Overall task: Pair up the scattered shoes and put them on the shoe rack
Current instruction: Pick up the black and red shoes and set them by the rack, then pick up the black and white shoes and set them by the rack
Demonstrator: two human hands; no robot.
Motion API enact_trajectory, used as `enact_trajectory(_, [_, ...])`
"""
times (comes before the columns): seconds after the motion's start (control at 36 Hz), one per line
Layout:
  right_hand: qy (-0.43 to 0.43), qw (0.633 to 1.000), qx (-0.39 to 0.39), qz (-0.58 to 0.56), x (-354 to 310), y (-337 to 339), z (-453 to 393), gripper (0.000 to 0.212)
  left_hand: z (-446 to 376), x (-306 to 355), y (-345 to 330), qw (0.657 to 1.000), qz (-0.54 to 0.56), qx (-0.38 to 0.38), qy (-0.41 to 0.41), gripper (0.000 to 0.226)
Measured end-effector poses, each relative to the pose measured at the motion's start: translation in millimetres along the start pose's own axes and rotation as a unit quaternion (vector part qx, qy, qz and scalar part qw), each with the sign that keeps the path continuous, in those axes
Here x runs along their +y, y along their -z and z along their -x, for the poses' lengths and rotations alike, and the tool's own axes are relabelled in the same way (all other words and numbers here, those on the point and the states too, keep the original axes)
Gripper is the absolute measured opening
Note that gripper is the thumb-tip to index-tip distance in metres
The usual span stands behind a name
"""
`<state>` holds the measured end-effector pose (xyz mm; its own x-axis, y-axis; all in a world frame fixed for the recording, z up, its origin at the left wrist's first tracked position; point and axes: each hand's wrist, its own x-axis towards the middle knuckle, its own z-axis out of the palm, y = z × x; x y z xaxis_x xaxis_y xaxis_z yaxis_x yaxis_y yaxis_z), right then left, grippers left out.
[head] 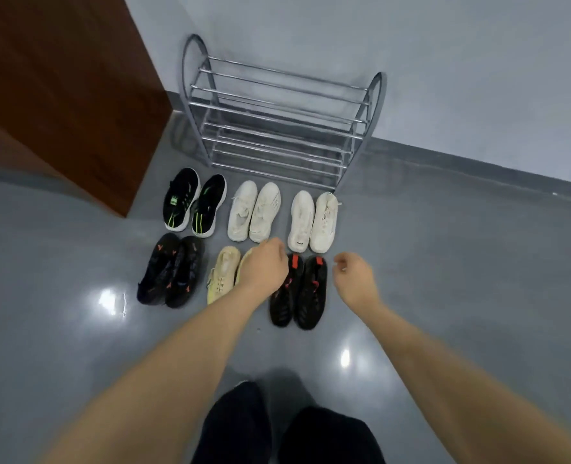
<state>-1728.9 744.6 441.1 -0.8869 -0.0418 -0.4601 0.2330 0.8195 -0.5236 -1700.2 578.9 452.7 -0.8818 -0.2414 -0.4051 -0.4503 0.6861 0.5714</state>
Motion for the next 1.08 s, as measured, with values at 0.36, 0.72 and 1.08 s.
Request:
enact_trajectory(0.36, [0.146, 0.987, -0.062, -0.027, -155.3, 76.3, 98.8, 0.027, 117.3, 27.4, 169.1, 0.995, 0.070, 0.053, 0.048, 0.029])
enact_trajectory(0.72, [0.348, 0.919, -0.177, 0.058, -217.3, 85.0, 214.5, 0.018, 282.7, 20.9, 216.5, 0.956, 0.111, 0.210, 0.170, 0.028])
enact_trajectory(1.08, [0.469, 0.819, -0.296, 0.146, -230.7, 51.7, 331.1, 0.018, 444.4, 2.1, 202.9, 0.876, 0.222, 0.302, 0.304, 0.028])
